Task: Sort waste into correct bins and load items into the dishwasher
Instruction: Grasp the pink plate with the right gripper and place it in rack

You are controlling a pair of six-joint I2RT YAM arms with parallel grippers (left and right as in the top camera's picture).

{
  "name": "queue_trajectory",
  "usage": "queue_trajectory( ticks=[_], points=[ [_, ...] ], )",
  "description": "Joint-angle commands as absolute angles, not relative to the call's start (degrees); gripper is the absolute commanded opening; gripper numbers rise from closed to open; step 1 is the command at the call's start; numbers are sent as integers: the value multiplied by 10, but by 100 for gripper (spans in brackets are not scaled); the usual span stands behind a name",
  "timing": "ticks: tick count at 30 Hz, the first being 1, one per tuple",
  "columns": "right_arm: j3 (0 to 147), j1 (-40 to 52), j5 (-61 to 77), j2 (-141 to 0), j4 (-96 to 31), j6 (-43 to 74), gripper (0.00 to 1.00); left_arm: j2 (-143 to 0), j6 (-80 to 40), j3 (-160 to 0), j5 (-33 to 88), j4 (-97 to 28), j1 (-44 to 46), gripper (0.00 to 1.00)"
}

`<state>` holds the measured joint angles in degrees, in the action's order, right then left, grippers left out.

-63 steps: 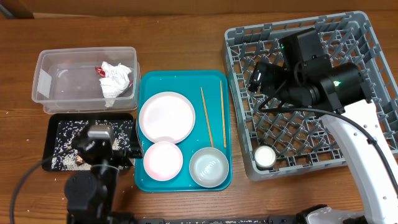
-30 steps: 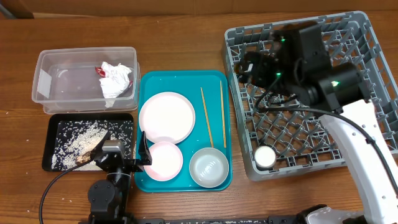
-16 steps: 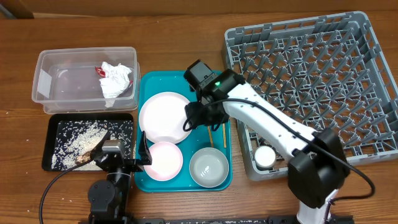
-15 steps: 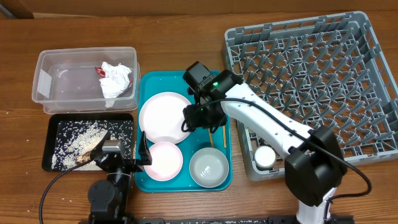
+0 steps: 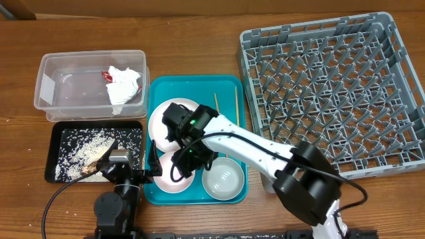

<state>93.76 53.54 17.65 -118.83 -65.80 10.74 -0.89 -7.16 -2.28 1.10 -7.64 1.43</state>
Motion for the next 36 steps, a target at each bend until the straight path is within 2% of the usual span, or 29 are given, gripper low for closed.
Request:
queue_trajectory(
  ticks=[1, 5, 6, 8, 9, 13, 20, 23, 29, 31, 36],
  points=[
    [939, 533, 154, -1211, -633, 127, 63, -3, -77, -17, 11, -72, 15, 100],
    [939, 533, 146, -1215, -612, 138, 50, -3, -77, -17, 11, -72, 15, 100],
    [939, 533, 146, -1217, -613, 138, 42, -3, -77, -17, 11, -72, 15, 100],
    [939, 533, 146, -1220, -611, 138, 34, -3, -77, -17, 11, -72, 15, 100],
    [939, 533, 145, -1226, -611, 148, 23, -3, -77, -17, 11, -72, 15, 100],
    [940, 528, 144, -1229, -613, 156, 4, -3, -77, -17, 11, -72, 15, 100],
    [1004, 496, 87, -1182, -670, 181, 4, -3, -77, -17, 11, -72, 15, 100],
    [1079, 461, -58, -1117, -708, 224, 4, -3, -77, -17, 11, -72, 15, 100],
    [1136, 359, -517, -1027, -795, 342, 4, -3, -77, -17, 11, -72, 15, 100],
    [1133, 329, -595, -1028, -829, 372, 4, -3, -77, -17, 11, -72, 15, 100],
    [1058, 218, -608, -1030, -831, 384, 4, -3, -77, -17, 11, -72, 15, 100]
  ],
)
